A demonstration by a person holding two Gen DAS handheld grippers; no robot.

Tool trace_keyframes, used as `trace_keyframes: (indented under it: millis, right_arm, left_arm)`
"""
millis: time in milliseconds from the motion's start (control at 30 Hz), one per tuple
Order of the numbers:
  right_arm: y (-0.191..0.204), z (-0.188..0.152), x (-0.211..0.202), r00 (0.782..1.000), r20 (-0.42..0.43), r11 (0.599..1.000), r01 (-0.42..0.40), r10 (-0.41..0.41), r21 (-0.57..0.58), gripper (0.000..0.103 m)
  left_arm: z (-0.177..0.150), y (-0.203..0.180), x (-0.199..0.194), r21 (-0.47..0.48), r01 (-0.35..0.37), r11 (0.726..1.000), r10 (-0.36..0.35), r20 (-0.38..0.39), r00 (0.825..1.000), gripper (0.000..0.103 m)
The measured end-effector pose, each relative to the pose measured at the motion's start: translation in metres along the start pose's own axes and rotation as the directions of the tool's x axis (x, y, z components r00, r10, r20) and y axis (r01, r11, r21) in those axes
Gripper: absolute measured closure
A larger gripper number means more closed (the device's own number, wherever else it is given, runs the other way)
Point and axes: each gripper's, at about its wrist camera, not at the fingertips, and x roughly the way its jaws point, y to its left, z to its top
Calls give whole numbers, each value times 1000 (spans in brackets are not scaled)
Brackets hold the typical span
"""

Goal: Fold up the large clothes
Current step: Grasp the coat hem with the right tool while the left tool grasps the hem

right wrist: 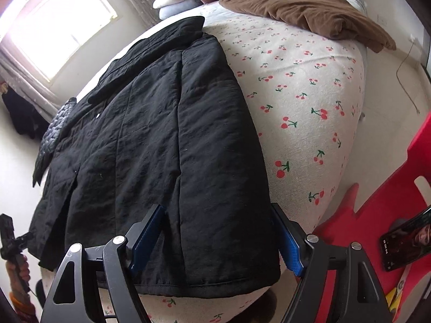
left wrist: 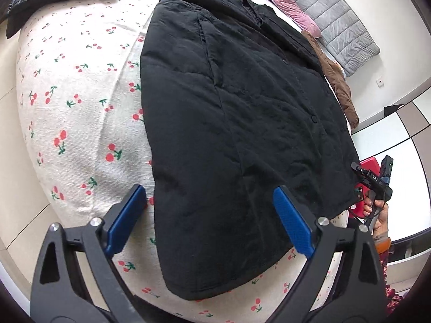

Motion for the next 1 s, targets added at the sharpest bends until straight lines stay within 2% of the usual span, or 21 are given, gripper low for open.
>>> trace_keyframes:
  millis: [167,233,400,533,667,767,800,933,1000]
  right_arm:
    - [3,1,1,1000,-11,1000,15,-16,-3,25]
    - [6,-1,2,1000,-6,1000,22,-22,-9,29]
    - [10,-3,0,1000,-12,1000,3,-3,-22,48]
    - [13,-3,-2,1000,-20,999,-16,16,-28,58]
    - [16,-3,0,999,-25,999,-26,26,-30,63]
    - [16,-3,0,999,-25,999,-31,31,-26,63]
    - [16,-3,1,999,-25,999,-32,32,-27,65]
    - [21,-3,1,999,-26,998,-41,40,-38,80]
    - [24,-2,-1,999,-18,998,-45,45,-38,87]
  left_arm:
    - [-6,-13,5,47,33,998,-32,-10,999,9]
    - [-9,-19,7,66,30,997,-29,-17,999,17]
    - [-9,-22,8,46,44,998,-44,-21,999,29]
    - [-10,-24,8,31,63,998,-62,-30,998,36]
    - [-14,-28,13,62,29,998,-27,-26,999,38]
    - [-15,-34,13,78,-8,997,10,-21,1000,43]
    - [-15,-36,13,83,-20,996,22,-19,1000,48]
    - [-16,-44,13,91,-43,995,43,2,999,71]
    - [-15,-47,9,95,-49,994,47,22,999,79]
